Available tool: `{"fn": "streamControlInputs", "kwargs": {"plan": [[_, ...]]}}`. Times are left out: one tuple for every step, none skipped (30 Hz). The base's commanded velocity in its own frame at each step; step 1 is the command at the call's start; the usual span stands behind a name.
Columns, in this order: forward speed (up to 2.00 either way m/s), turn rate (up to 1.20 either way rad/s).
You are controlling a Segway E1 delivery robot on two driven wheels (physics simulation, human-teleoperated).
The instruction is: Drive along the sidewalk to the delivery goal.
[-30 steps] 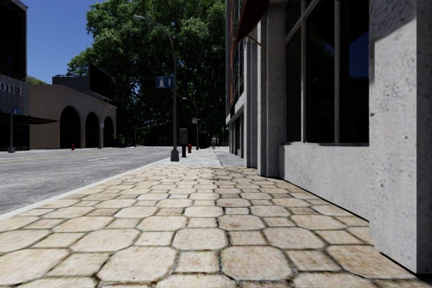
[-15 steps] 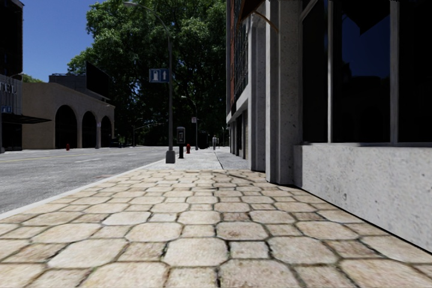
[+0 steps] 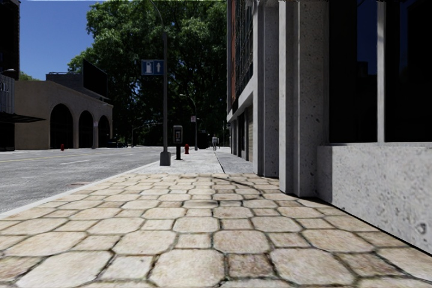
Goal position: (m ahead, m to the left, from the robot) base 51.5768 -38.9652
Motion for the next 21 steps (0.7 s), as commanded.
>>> {"fn": "streamControlInputs", "kwargs": {"plan": [[2.0,0.0],[2.0,0.0],[2.0,0.0],[2.0,0.0],[2.0,0.0],[2.0,0.0],[2.0,0.0],[2.0,0.0],[2.0,0.0],[2.0,0.0],[2.0,0.0],[2.0,0.0],[2.0,0.0],[2.0,0.0],[2.0,0.0],[2.0,0.0],[2.0,0.0],[2.0,0.0],[2.0,0.0],[2.0,0.0],[2.0,0.0]]}}
